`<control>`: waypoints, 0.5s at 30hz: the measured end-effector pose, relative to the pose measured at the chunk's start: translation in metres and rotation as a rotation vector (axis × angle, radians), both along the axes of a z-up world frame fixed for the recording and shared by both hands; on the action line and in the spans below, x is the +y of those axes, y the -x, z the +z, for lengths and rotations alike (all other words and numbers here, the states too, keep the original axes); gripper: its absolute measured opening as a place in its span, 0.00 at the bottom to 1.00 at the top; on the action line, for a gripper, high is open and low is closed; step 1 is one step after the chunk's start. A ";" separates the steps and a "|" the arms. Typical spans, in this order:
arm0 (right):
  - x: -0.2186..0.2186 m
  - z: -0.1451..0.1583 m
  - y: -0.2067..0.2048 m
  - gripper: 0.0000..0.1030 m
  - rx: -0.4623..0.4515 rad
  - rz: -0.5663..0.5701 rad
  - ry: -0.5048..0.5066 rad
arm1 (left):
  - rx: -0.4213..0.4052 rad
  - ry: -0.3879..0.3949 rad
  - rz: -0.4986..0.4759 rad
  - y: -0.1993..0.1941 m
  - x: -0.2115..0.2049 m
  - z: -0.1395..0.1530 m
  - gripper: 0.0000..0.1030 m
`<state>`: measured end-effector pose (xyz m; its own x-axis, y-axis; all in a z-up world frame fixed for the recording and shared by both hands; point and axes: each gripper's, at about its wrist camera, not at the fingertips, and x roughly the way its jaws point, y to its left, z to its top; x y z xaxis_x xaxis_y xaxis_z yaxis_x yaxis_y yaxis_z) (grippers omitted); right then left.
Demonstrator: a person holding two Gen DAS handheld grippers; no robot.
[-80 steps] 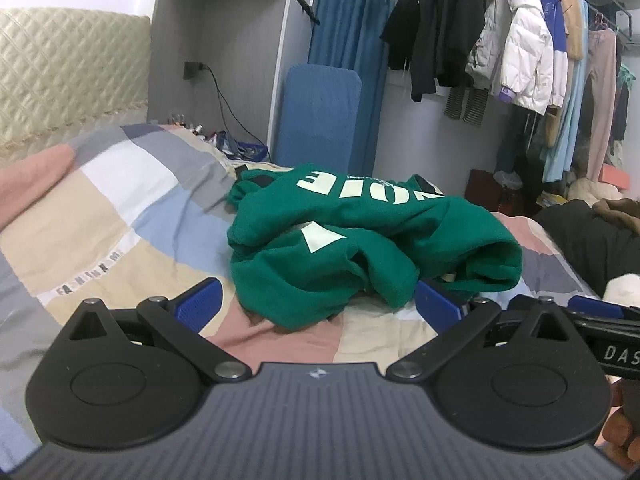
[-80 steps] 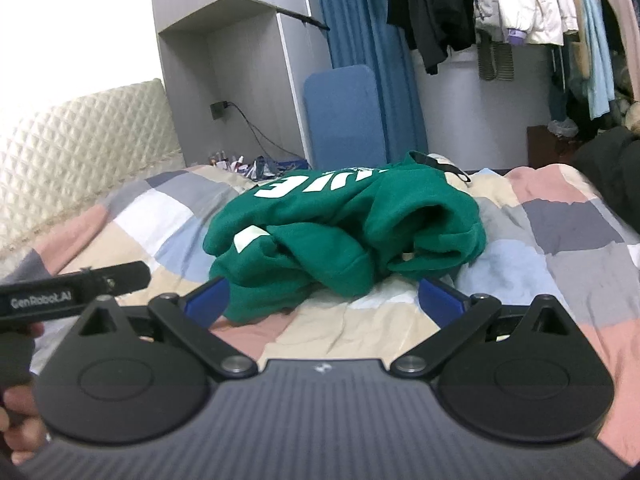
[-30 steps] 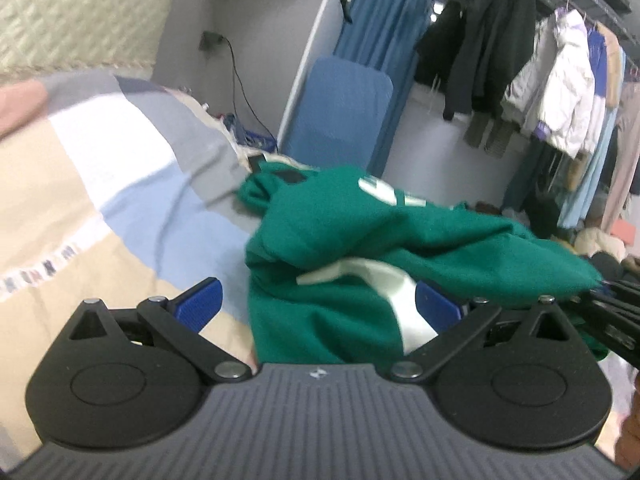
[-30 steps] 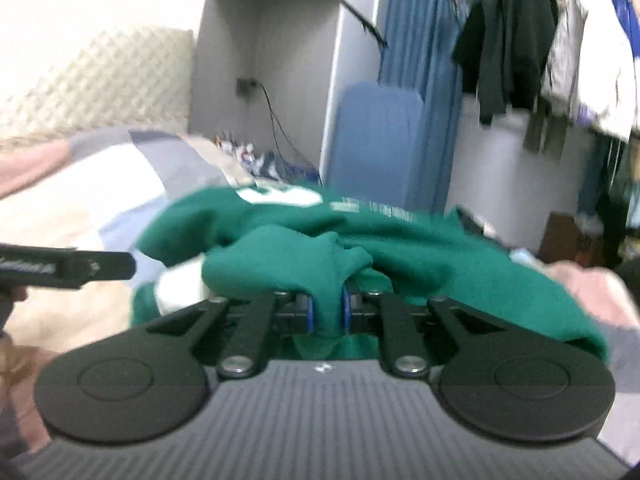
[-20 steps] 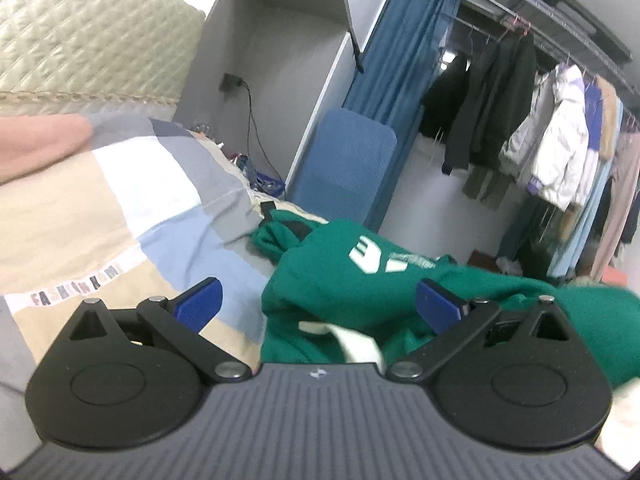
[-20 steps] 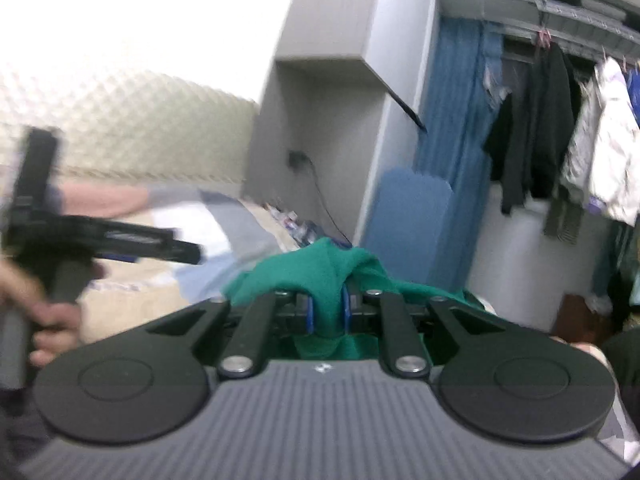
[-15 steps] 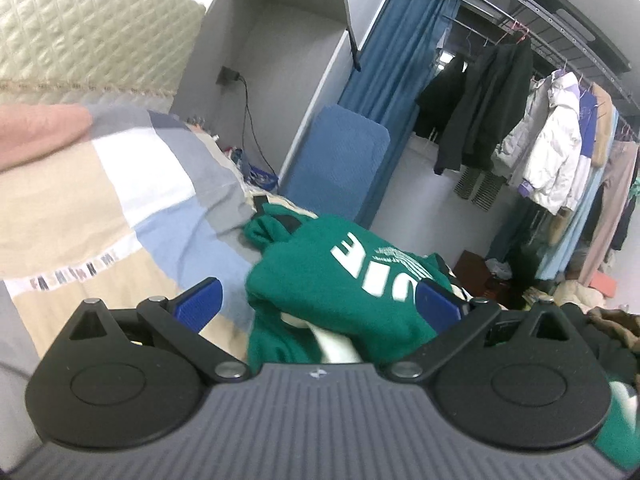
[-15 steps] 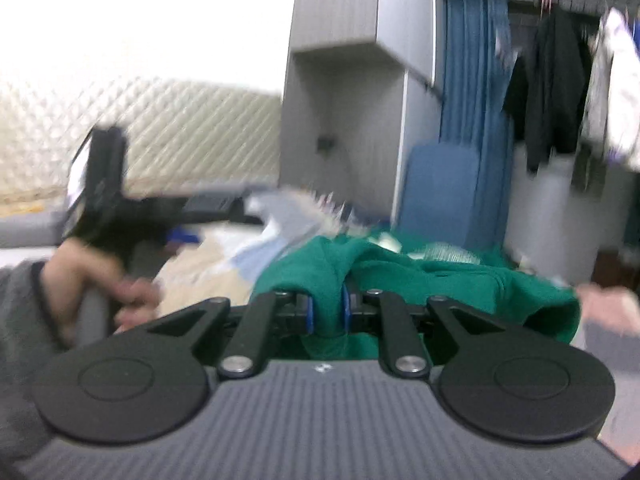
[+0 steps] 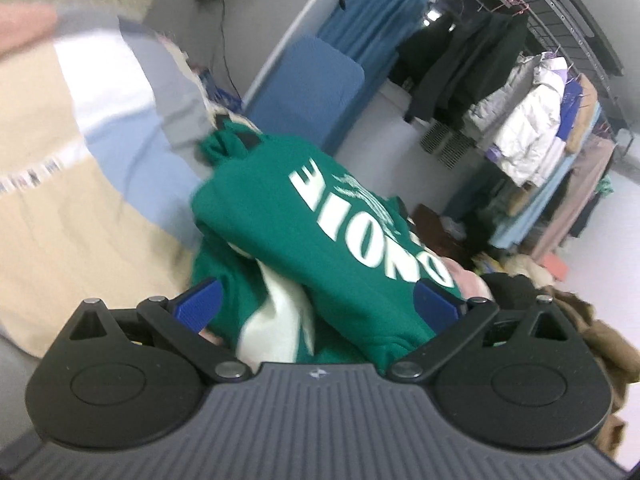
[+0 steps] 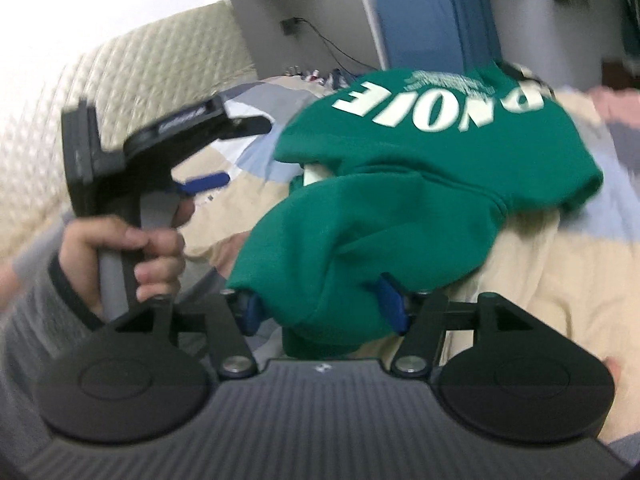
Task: Fold large clothes
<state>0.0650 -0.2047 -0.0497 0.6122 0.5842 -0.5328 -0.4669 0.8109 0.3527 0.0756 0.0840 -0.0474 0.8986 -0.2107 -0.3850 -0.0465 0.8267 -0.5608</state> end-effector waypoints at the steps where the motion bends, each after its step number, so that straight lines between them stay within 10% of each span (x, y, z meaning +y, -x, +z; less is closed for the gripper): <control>1: -0.004 0.001 -0.003 0.58 0.022 -0.012 -0.021 | -0.002 0.014 -0.012 -0.003 0.000 -0.002 0.98; 15: -0.069 0.021 -0.007 0.70 0.137 -0.099 -0.051 | 0.041 0.149 -0.218 -0.078 -0.025 -0.029 0.56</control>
